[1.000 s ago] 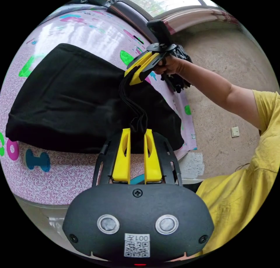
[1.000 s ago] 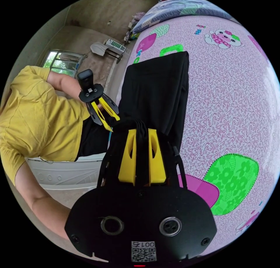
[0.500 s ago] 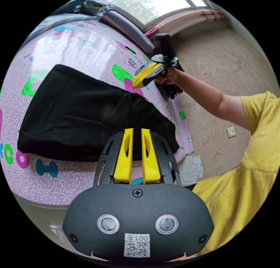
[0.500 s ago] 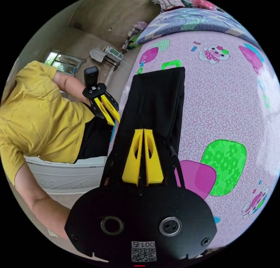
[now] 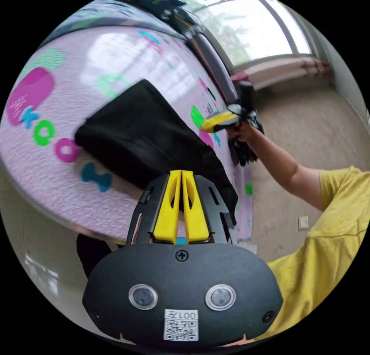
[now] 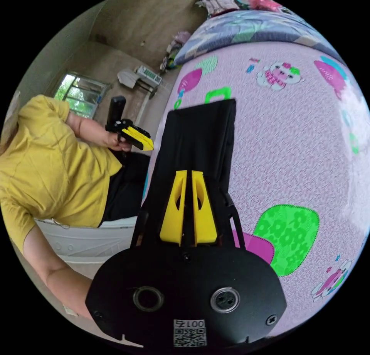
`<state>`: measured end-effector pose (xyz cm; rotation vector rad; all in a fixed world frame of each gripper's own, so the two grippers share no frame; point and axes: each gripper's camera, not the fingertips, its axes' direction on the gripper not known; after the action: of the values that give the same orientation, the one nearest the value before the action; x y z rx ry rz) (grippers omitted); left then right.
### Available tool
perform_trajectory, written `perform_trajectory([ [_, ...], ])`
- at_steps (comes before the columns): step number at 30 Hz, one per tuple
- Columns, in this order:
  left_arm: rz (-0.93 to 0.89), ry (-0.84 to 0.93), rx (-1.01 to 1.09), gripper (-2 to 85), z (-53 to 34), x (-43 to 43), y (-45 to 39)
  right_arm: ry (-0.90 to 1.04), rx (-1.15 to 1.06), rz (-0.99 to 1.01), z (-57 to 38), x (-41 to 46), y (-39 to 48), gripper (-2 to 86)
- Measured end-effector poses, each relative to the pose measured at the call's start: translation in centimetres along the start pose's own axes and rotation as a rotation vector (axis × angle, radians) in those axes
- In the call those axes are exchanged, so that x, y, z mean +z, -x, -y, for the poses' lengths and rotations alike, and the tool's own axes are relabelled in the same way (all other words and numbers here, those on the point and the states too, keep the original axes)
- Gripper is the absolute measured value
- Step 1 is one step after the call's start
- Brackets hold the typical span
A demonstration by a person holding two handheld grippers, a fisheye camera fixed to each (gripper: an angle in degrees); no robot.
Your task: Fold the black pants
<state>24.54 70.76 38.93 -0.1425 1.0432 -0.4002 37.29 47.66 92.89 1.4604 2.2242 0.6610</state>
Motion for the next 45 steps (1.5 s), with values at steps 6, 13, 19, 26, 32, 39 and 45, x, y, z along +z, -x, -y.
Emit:
perform_trajectory([
  [6,0.127,-0.241,-0.126,2.0,3.5,-8.8,7.0,-0.161,0.033,0.041,4.7,-4.8,-5.1,9.3],
  [13,-0.037,-0.345,-0.18,7.7,4.8,-10.4,13.2,-0.033,0.049,0.152,11.3,-3.6,-11.7,12.2],
  [19,-0.081,-0.315,-0.17,9.0,5.2,-10.1,15.6,0.091,0.024,0.251,14.8,-2.2,-14.9,12.3],
  [26,-0.063,-0.281,-0.117,9.1,5.0,-9.4,16.6,0.182,-0.036,0.371,17.3,-1.9,-16.5,10.1],
  [32,-0.13,-0.278,-0.151,9.5,3.9,-8.9,18.5,0.203,-0.038,0.499,18.3,-0.9,-17.4,8.0],
  [39,-0.223,-0.196,-0.192,5.6,1.2,-6.2,20.3,0.142,-0.052,0.515,17.4,-1.2,-16.4,3.6],
  [45,-0.116,-0.224,-0.168,0.6,-0.5,-5.9,20.6,0.061,-0.104,0.386,16.9,-3.0,-13.1,2.3],
])
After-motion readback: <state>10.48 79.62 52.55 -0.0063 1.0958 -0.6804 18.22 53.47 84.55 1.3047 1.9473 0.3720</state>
